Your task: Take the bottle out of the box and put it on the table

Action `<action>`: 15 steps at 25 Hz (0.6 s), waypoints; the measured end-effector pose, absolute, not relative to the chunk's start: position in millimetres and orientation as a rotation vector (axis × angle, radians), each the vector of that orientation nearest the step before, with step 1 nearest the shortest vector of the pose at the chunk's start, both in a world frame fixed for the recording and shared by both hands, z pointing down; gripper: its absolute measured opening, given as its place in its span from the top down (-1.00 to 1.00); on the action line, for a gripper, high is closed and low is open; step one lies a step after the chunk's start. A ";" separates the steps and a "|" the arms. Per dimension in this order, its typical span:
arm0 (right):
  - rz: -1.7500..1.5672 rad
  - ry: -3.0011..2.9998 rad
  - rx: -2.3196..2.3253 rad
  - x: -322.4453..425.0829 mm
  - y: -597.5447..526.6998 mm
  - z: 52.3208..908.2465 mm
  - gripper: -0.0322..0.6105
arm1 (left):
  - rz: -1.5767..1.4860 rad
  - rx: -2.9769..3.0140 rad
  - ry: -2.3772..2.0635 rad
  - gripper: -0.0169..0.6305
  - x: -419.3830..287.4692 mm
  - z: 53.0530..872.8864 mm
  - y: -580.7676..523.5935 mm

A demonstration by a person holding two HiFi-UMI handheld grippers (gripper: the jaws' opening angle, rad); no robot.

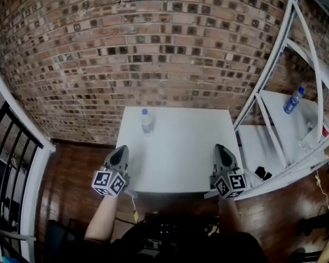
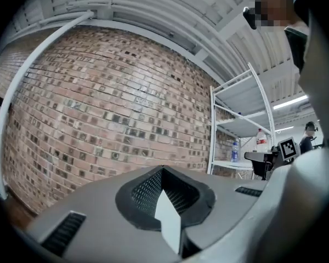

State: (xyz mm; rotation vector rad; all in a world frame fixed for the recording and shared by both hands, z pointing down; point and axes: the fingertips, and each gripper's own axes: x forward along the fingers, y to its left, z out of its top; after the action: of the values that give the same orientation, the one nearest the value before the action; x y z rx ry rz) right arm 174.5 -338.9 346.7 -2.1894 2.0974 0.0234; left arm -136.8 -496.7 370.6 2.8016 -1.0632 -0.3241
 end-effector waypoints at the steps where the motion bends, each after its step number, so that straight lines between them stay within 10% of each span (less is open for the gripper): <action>1: 0.025 2.071 -2.192 182.3 -327.9 342.9 0.89 | -0.326 2.820 -1.049 0.97 -128.8 366.1 -490.5; 15: -0.060 1.978 -2.247 226.6 -231.6 350.4 0.90 | -0.419 2.893 -0.919 0.97 -43.4 341.7 -401.6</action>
State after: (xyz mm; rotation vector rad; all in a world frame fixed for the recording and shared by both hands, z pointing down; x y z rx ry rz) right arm 226.6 -231.6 350.4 -2.2465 1.9778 -0.0604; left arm -43.4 -401.6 341.7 2.8926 -0.9188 -0.4194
